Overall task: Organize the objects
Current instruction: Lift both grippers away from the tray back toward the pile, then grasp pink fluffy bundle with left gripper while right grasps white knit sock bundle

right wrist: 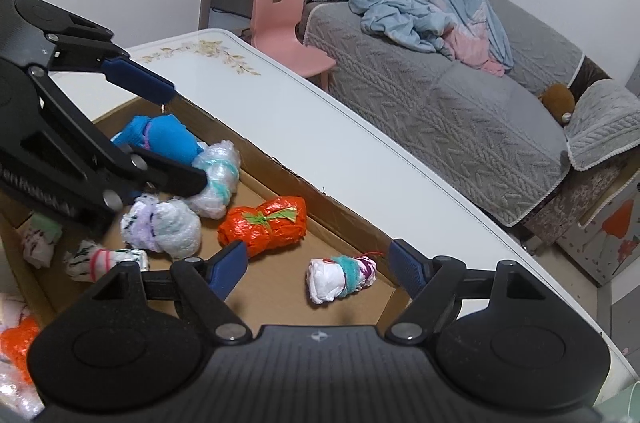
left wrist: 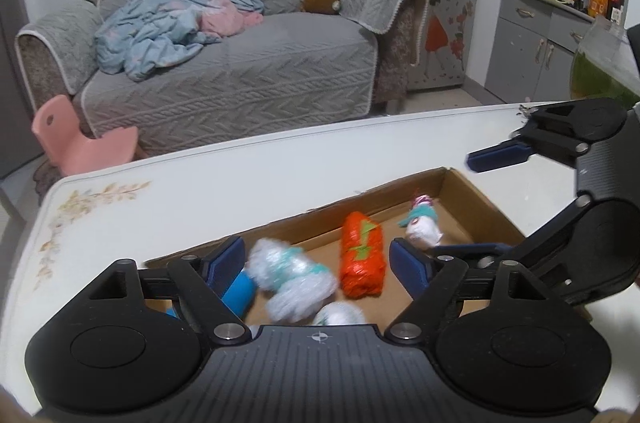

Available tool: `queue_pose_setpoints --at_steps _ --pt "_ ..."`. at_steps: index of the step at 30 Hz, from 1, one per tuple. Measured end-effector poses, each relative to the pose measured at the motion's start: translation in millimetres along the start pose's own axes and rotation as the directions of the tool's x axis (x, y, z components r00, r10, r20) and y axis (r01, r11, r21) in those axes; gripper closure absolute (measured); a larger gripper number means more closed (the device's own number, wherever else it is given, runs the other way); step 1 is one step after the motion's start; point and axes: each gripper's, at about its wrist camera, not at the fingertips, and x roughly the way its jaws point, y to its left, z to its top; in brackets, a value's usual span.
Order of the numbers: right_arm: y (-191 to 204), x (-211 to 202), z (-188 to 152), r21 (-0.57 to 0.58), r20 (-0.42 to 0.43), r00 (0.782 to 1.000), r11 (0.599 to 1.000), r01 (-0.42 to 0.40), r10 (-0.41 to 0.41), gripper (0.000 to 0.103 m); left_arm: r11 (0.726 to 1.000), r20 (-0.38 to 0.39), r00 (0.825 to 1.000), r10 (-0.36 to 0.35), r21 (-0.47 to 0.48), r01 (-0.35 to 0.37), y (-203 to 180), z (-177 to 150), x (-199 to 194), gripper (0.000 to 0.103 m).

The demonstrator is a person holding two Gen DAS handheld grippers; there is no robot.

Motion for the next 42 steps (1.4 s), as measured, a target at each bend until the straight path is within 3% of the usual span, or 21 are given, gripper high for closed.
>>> queue_pose_setpoints --at_steps 9,15,23,30,42 --pt "8 -23 -5 0.007 0.023 1.000 1.000 0.010 -0.010 0.023 0.996 0.003 0.999 0.052 -0.066 -0.051 29 -21 -34 0.018" --pt "21 -49 -19 0.033 0.053 0.999 0.999 -0.004 0.002 0.019 0.994 0.040 0.998 0.044 -0.102 -0.040 38 -46 -72 0.014" --pt "50 -92 -57 0.064 0.091 0.996 0.998 -0.019 0.013 0.017 0.993 0.070 0.997 0.028 -0.120 -0.020 31 -100 -119 0.010" --pt "79 -121 -90 0.079 0.084 0.996 0.996 -0.038 0.031 0.014 0.990 0.042 0.998 0.041 -0.135 -0.035 25 -154 -143 0.007" --pt "130 -130 -138 0.206 0.052 0.988 0.966 -0.154 0.146 0.012 0.971 0.001 0.989 -0.146 -0.191 0.143 -13 -209 -148 0.006"
